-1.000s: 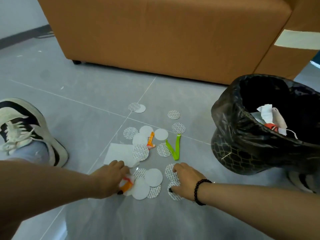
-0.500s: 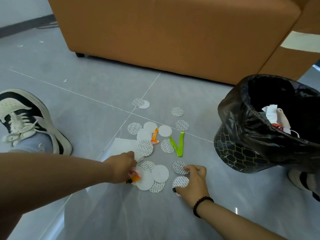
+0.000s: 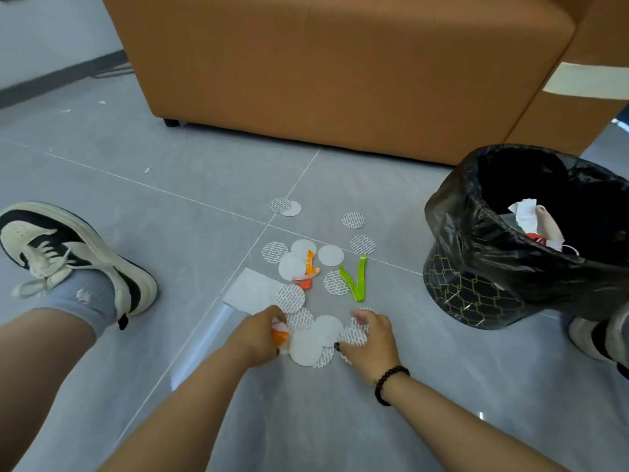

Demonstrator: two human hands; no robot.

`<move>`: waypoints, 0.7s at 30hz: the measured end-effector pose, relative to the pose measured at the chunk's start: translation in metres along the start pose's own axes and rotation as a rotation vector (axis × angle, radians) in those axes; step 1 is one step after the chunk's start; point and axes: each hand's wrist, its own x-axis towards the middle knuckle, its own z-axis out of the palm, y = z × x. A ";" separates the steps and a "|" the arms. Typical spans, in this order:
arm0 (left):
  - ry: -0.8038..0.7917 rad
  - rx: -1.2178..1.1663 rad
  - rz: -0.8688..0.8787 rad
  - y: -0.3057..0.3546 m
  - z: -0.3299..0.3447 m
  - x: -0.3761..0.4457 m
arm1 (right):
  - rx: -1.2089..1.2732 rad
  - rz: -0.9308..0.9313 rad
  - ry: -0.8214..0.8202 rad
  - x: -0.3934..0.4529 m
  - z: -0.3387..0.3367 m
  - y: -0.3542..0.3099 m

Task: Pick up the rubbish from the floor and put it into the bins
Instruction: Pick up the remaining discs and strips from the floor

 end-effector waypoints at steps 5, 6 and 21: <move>0.114 -0.091 -0.052 0.009 0.005 -0.010 | -0.237 -0.055 -0.251 0.005 0.022 -0.013; 0.118 -0.075 -0.054 0.012 0.004 -0.010 | -0.254 -0.041 -0.275 0.006 0.022 -0.017; 0.054 0.068 -0.063 0.037 0.001 0.008 | -0.502 0.089 -0.247 0.030 -0.006 -0.023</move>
